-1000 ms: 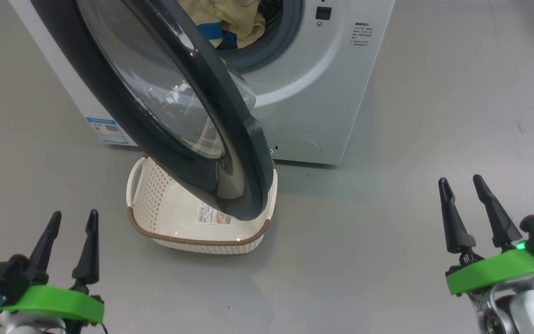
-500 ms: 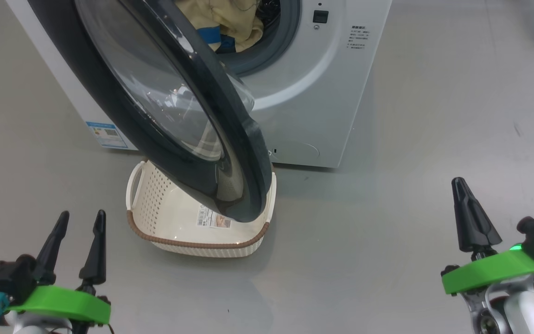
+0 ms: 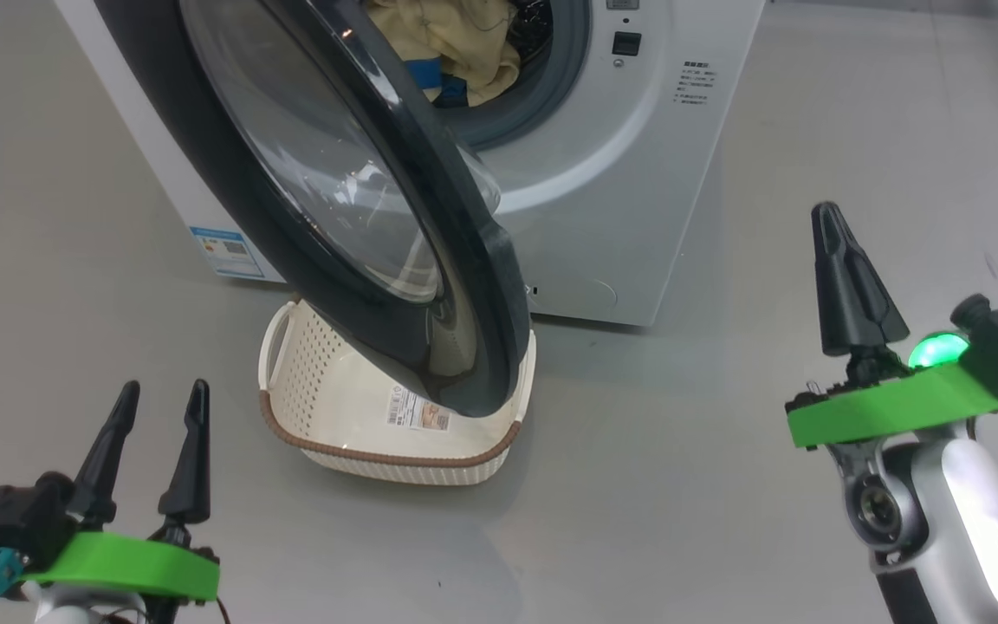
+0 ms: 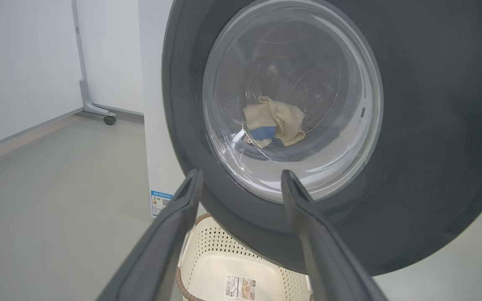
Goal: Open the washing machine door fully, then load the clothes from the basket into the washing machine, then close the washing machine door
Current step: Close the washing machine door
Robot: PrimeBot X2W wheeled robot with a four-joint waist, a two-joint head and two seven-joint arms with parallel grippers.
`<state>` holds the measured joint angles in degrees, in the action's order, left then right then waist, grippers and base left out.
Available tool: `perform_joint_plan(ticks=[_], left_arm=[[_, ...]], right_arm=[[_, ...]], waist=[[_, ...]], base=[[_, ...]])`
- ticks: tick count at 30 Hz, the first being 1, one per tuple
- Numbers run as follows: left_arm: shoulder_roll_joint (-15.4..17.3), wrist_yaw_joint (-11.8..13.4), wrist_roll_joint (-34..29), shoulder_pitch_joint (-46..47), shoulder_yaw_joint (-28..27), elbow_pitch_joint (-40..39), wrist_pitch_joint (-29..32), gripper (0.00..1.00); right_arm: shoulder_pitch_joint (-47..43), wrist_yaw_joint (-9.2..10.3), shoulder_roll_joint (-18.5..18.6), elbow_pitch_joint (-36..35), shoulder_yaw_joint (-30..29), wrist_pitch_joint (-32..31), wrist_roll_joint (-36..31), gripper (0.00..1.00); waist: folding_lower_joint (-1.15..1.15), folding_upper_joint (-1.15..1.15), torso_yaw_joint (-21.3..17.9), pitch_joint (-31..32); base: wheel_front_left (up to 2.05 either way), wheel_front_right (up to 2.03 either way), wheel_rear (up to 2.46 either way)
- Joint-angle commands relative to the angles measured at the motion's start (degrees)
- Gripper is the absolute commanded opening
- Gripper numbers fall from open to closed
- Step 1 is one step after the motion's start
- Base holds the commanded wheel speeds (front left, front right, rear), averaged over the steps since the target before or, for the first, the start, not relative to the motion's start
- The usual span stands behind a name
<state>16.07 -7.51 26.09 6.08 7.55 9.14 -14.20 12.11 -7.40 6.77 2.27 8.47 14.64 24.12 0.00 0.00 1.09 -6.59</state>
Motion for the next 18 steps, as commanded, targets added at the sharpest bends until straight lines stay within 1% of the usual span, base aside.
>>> perform_joint_plan(ticks=[1, 5, 10, 14, 18], left_arm=[[0.88, 0.02, -0.90, 0.85, -2.50, -2.26, -0.80, 1.00], [0.35, 0.02, -1.43, 0.62, -2.48, -3.66, -0.80, 1.00], [-0.40, 0.02, -1.89, 0.08, -2.87, -4.77, -0.80, 1.00], [-0.80, 0.02, -2.05, -0.46, -2.96, -5.16, -0.80, 1.00], [-1.16, 0.02, -2.04, -0.77, -2.92, -5.27, -0.80, 1.00]], right_arm=[[3.27, -0.09, -0.35, -3.27, 1.95, 0.36, 0.16, 0.00], [5.28, -0.09, -0.76, -7.27, 5.10, 0.36, 0.30, 0.00], [6.05, -0.09, -1.04, -10.68, 11.40, 0.36, 0.81, 0.00], [6.06, -0.09, -1.29, -11.01, 17.71, 0.36, 1.44, 0.00], [5.68, -0.09, -1.37, -9.08, 23.19, 0.36, 1.73, 0.00]], waist=[[0.00, 0.00, 0.60, 0.26], [0.00, 0.00, 1.92, 0.60], [0.00, 0.00, 3.27, 1.13], [0.00, 0.00, 3.99, 1.53], [0.00, 0.00, 4.78, 1.54]], base=[[0.00, 0.00, 0.00], [0.00, 0.00, 0.00], [0.00, 0.00, 0.00], [0.00, 0.00, 0.00], [0.00, 0.00, 0.00]])
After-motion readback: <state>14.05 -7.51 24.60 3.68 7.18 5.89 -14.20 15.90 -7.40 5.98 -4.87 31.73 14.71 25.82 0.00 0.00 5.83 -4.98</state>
